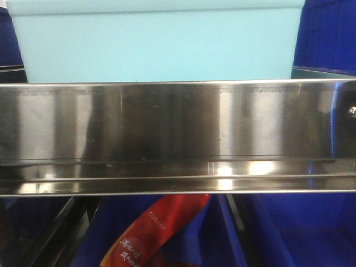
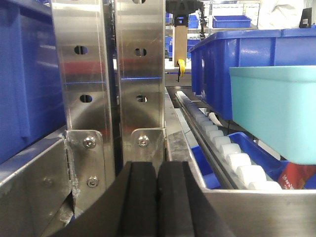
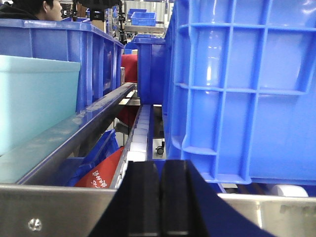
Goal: Fetch blue bin and place on conveyor start
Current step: 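Move both grippers toward the light-teal bin on the shelf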
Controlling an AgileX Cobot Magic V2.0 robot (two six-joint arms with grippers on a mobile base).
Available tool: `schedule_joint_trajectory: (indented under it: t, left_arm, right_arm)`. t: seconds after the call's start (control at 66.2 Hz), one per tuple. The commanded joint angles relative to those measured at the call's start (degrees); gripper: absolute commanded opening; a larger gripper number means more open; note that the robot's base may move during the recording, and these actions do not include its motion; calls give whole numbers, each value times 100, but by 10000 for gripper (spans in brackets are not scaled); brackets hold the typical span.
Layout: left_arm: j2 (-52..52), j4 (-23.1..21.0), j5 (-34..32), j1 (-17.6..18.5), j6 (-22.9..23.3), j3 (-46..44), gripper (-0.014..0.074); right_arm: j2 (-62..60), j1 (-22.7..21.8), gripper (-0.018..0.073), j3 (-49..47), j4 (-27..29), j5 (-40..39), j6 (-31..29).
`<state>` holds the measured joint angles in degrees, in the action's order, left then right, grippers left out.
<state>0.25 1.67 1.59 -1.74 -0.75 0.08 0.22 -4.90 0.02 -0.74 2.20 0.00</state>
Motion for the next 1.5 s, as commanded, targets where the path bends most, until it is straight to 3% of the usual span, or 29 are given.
schedule_joint_trajectory:
  t: [0.0, 0.952, 1.254, 1.481]
  left_arm:
    - [-25, 9, -86, 37, -9, -8, -111]
    - [-25, 9, -86, 37, -9, -8, -111]
    - [-25, -47, -401, 37, -9, -8, -111]
    - [-25, -130, 313, 37, -9, -858, -111]
  right_arm:
    - [-22, -7, -167, -2, 13, -124, -36]
    - [-22, -7, -167, -2, 13, -175, -36]
    - [-22, -7, -167, -2, 13, -1057, -36]
    - [-22, -7, -167, -829, 13, 100, 55]
